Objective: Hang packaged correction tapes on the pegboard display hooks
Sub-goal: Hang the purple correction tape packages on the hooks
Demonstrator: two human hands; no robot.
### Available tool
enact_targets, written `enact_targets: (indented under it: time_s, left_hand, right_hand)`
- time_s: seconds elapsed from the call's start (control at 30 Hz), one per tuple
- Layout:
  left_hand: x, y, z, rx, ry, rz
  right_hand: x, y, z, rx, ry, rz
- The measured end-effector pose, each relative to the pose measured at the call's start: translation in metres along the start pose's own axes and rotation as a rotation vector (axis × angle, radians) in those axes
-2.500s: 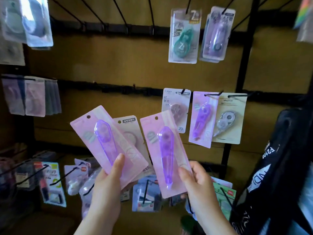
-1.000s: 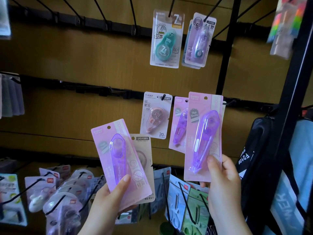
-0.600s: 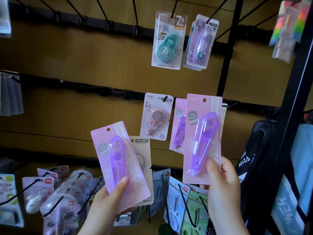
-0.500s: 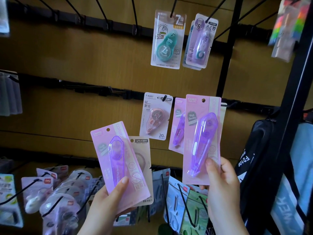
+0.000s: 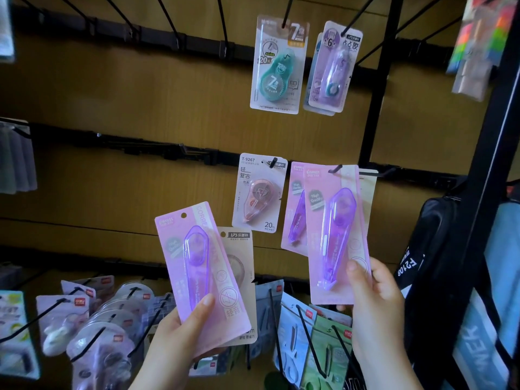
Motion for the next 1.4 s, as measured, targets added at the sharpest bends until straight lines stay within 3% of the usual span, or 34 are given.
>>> enact_targets:
  time_s: [0.43,0.67,0.73,0.9,1.13,1.4]
  left_hand:
    - [-0.012,0.011,-0.004,0.047,0.002,-0.087]
    - [-0.013,0.008,-0.005,0.056,-0.013,-0.099]
    - [-0.011,0.008,-0.005,0.064,-0.015,-0.086]
    - [-0.003,0.003,-0.001,0.046,-0.046,-0.078]
    - [0.004,0.006,0.004,0.083,-0.099,-0.131]
    - [0.011,0.01,0.009,0.113,-0.12,-0.107]
  right_hand:
    - [0.044,0.035,-0.054,0.056,-0.015,0.242]
    - [0.032,0.046,-0.022,0.052,0.067,0.187]
    - [0.039,0.037,0.001,-0.051,-0.001,0.238]
    - [0.097,-0.005,0.059,-0.397,-0.375,0.277]
    - [0.107,0.003,0.059,-0.291,-0.464,0.325]
    - [0.107,0.006,0.059,-0.228,-0.442,0.247]
Point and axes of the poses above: each hand's wrist, its own z-axis away from the middle knuckle, its own x-axis out of the palm, y = z × x, the point moved 10 cm from there along -z, towards the middle knuckle, and after that the axes turned 10 degrees about y, right-handed, at the moved point
